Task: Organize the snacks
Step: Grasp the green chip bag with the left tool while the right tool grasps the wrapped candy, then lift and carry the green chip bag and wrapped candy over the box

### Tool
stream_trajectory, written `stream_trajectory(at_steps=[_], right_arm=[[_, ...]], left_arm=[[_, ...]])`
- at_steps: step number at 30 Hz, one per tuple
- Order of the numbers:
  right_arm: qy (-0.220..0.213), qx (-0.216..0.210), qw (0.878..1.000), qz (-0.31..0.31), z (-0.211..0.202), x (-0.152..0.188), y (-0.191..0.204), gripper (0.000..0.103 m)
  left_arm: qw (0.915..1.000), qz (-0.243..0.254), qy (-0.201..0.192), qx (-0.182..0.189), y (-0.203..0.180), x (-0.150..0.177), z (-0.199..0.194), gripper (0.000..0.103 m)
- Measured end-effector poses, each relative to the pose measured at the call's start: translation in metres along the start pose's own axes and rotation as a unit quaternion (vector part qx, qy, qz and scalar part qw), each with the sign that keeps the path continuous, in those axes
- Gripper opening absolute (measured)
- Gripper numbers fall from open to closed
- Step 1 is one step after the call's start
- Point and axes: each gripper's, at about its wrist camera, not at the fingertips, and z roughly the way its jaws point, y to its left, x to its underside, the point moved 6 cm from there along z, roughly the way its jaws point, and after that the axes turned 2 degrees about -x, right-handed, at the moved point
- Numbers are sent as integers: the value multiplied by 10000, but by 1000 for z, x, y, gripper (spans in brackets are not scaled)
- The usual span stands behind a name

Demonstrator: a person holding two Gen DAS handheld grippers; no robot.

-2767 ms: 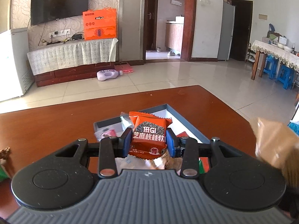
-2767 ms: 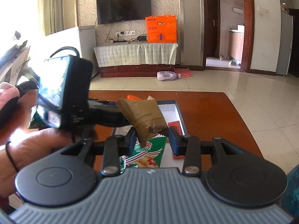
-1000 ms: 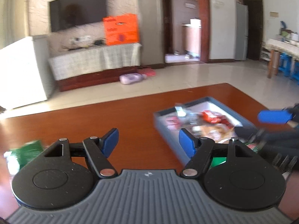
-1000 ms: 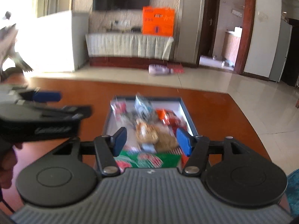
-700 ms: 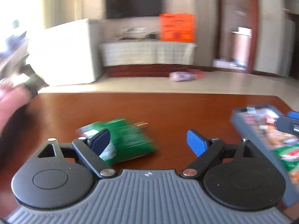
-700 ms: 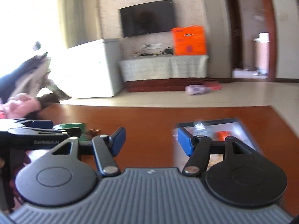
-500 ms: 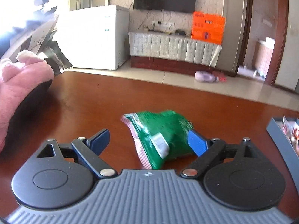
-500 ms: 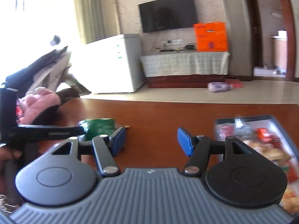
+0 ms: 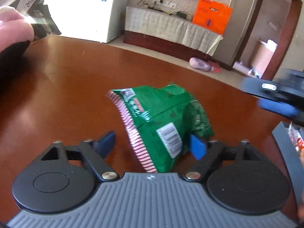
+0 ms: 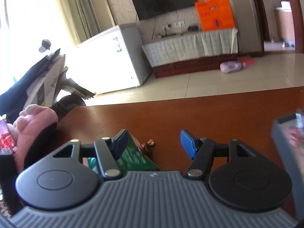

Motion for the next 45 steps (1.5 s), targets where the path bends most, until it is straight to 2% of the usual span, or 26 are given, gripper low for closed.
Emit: stream_trajectory(at_steps=[1, 3, 5, 7, 11, 14, 16, 21, 25, 35, 45], right_arm=[[82, 2, 10000, -47, 11, 0, 3, 50], [241, 0, 9997, 24, 28, 3, 6, 41], [384, 52, 9992, 72, 39, 8, 6, 38], [488, 53, 9988, 82, 46, 13, 5, 38], [615, -4, 9979, -221, 52, 22, 20, 38], [743, 120, 9955, -573, 61, 30, 33, 38], [832, 248, 9936, -728, 69, 35, 37, 35], [938, 539, 9889, -1022, 81, 41, 36, 20], [879, 585, 9865, -1249, 82, 40, 38, 18], [1060, 443, 9848, -1302, 49, 50, 37, 17], [1006, 33, 9867, -1280, -29, 64, 45, 17]], left_arm=[[9999, -56, 10, 90, -1, 1, 0, 59], [9999, -34, -11, 120, -1, 2, 0, 55], [9999, 62, -42, 102, 1, 3, -5, 47], [10000, 6, -62, 51, 4, 1, -11, 44], [9990, -125, -277, -338, 28, -5, -32, 43], [9979, -207, -230, -569, 37, -7, -32, 43], [9980, -265, -165, -544, 38, -10, -28, 43], [9984, -288, -122, -478, 40, -13, -25, 43], [9985, -290, -115, -452, 44, -12, -19, 43], [9982, -306, -161, -488, 46, -6, -14, 43], [9971, -279, -271, -660, 35, 1, -18, 43]])
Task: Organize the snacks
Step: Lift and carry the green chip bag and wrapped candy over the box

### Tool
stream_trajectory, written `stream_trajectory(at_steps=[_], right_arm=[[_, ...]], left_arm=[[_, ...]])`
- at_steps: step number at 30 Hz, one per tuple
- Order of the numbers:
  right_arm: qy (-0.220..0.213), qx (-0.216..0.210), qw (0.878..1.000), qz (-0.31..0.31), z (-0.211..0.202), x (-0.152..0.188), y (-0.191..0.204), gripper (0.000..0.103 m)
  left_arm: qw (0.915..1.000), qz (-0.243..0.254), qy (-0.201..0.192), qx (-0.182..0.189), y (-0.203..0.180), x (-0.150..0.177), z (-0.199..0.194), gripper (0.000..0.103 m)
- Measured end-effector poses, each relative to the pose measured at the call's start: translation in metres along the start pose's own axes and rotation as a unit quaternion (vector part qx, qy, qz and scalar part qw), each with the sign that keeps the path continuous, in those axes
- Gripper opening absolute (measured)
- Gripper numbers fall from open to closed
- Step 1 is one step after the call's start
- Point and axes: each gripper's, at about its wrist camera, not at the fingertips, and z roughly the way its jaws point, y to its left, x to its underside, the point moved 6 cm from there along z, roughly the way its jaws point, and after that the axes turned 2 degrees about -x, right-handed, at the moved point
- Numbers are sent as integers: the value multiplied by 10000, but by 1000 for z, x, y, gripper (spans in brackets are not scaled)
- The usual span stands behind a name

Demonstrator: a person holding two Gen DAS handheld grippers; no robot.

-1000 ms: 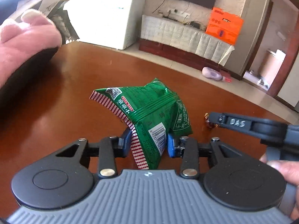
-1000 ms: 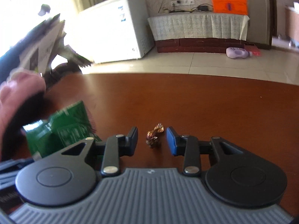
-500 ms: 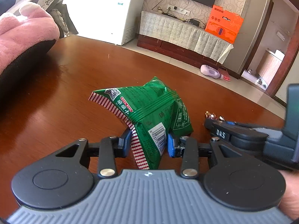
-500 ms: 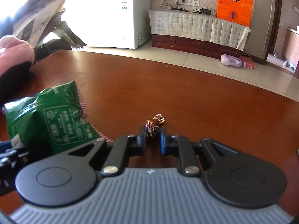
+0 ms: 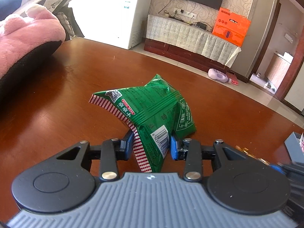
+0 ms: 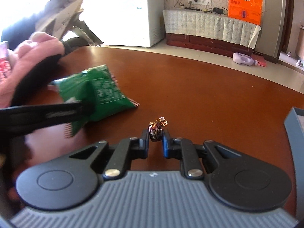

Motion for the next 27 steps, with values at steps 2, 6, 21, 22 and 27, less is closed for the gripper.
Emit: stream_trajectory(at_steps=[2, 6, 21, 22, 27], right_arm=[[-52, -54, 10000, 4, -18, 3, 0, 17], [-181, -162, 9997, 29, -53, 15, -2, 17], [-688, -118, 9974, 194, -146, 42, -39, 17], [-715, -110, 9972, 200, -152, 45, -42, 17], [-904, -18, 9957, 202, -179, 52, -55, 17]], left_arm=[[10000, 14, -25, -28, -2, 0, -1, 43], [9999, -30, -14, -122, -5, 0, -2, 43], [9992, 160, 97, -342, -44, 2, -2, 43], [9993, 181, 102, -317, -49, 1, -3, 43], [9990, 405, 69, -190, -76, 5, -8, 43]])
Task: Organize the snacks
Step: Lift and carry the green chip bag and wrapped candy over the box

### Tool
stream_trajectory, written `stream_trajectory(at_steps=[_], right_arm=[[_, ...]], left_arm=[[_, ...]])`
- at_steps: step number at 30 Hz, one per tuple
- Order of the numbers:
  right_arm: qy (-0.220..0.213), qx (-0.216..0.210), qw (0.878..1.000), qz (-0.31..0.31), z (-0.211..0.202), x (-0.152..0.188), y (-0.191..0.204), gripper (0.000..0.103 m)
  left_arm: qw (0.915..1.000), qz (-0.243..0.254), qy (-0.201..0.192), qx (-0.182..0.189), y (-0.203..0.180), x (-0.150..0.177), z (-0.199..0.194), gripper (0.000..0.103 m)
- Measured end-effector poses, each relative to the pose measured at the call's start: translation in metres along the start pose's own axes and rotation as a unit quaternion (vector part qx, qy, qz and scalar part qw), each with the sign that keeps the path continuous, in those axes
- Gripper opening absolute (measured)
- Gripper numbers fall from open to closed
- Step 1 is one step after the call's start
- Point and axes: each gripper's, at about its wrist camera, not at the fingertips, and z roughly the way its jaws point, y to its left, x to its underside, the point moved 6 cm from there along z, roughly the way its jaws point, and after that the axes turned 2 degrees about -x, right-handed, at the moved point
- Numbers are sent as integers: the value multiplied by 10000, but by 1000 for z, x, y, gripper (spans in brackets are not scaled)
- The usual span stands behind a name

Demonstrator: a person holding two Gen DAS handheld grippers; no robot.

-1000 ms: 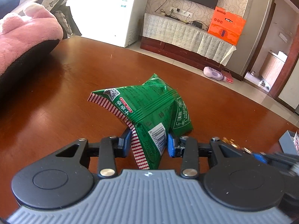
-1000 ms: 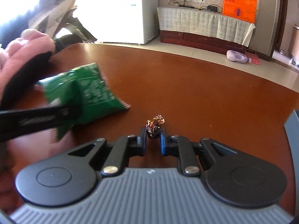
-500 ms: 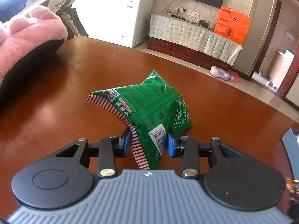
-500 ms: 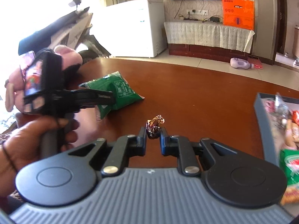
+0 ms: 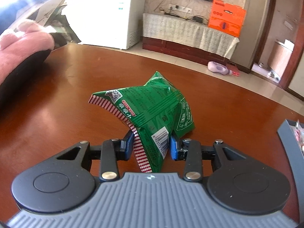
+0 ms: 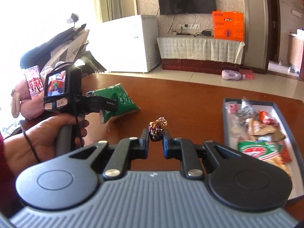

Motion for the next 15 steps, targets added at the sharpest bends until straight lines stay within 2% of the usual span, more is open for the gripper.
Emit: stream_trajectory(at_steps=[5, 15], right_arm=[[-177, 110, 9998, -17, -22, -2, -14, 17], [-401, 401, 9983, 110, -48, -3, -47, 17]], left_arm=[[9996, 262, -96, 79, -29, 0, -9, 43], [9982, 472, -223, 304, -80, 11, -28, 43]])
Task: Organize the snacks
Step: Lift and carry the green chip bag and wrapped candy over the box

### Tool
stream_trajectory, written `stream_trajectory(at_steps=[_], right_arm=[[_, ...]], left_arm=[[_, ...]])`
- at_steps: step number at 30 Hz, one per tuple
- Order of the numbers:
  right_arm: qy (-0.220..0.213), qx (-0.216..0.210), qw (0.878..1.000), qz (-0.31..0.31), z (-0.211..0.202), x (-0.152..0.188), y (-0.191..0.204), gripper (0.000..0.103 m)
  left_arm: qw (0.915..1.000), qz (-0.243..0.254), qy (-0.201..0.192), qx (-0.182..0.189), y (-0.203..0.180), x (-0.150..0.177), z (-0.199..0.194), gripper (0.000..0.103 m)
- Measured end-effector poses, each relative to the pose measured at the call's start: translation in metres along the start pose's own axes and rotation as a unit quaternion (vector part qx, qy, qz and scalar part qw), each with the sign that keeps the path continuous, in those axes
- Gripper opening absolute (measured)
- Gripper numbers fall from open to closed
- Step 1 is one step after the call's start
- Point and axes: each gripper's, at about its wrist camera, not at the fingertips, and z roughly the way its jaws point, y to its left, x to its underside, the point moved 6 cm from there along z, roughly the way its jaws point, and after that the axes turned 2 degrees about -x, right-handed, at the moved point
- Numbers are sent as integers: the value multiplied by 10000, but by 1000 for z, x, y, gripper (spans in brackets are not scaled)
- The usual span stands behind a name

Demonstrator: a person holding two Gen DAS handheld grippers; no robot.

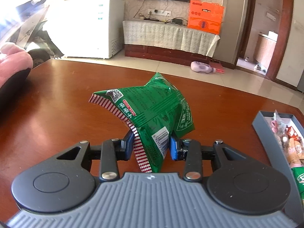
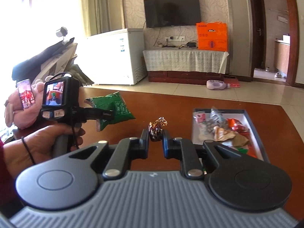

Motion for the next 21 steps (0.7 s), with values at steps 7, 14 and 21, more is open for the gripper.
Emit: stream_trajectory(at_steps=[7, 14, 21], right_arm=[[-82, 130, 9998, 144, -14, 1, -15, 17], [-156, 370, 9988, 265, -27, 3, -33, 17], [-42, 773, 9962, 408, -25, 8, -67, 17]], left_arm=[[9999, 116, -9, 97, -27, 7, -6, 43], [9989, 170, -208, 393, -55, 3, -23, 43], [9915, 476, -545, 1079, -106, 1, -59, 43]])
